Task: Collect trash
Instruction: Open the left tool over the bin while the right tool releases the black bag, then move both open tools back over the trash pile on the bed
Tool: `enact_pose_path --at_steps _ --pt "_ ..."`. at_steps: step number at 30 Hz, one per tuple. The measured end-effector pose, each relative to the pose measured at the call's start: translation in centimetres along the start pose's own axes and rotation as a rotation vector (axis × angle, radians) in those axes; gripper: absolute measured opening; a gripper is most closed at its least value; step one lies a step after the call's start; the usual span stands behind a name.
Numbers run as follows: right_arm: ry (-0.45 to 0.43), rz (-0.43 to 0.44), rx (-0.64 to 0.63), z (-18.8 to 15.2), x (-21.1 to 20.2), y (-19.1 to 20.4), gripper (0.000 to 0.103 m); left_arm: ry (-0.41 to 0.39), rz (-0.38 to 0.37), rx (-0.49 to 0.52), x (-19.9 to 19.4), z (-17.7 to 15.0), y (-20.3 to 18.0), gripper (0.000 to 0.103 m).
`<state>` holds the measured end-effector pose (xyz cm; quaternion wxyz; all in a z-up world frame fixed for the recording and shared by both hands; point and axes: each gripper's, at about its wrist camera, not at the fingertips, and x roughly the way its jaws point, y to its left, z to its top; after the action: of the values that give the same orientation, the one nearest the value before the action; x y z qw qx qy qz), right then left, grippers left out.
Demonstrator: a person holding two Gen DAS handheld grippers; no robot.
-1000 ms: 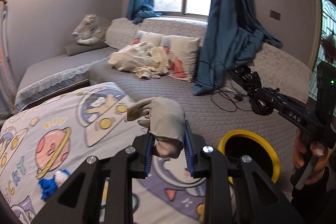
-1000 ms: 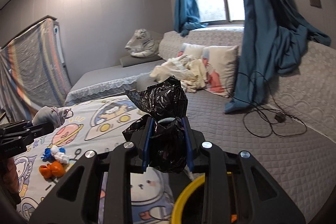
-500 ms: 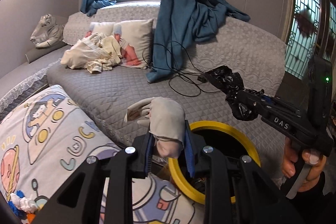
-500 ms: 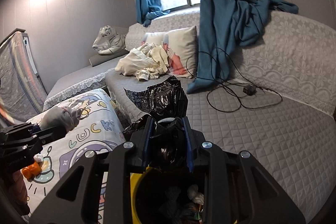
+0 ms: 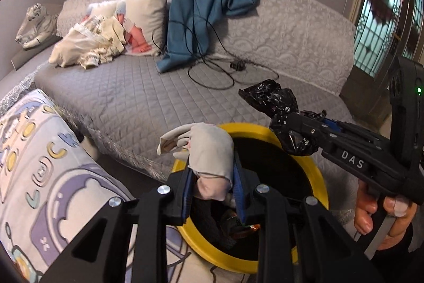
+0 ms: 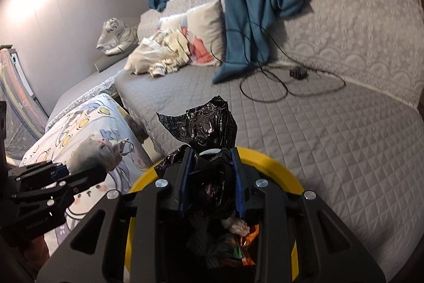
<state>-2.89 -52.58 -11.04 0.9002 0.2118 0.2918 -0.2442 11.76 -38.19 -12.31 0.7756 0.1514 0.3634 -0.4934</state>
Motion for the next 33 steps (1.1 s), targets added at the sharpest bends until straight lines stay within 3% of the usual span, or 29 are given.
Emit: enact_pose_path --at_steps 7,15,17,19,21,33 --pt "0.061 -0.011 0.055 -1.2 2.0 -2.3 0.027 0.045 -0.037 -0.006 2.5 -0.9 -0.6 0.025" --pt "0.072 -0.027 0.042 -1.6 2.3 -2.8 0.030 0.073 -0.061 0.003 3.9 -1.6 -1.6 0.028" --pt "0.071 -0.027 0.043 -1.6 2.2 -2.8 0.032 0.066 -0.061 0.006 3.7 -1.7 -1.7 0.034" --pt "0.068 -0.033 0.046 -1.5 2.2 -2.9 0.036 0.058 -0.058 -0.001 3.3 -1.7 -1.6 0.047" --pt "0.062 -0.048 0.047 -1.3 2.1 -2.9 0.040 0.048 -0.066 -0.004 2.9 -1.6 -1.4 0.050" --pt "0.015 -0.065 0.048 0.1 0.4 -2.2 0.044 -0.014 0.003 -0.056 -0.8 -1.4 2.2 0.050"
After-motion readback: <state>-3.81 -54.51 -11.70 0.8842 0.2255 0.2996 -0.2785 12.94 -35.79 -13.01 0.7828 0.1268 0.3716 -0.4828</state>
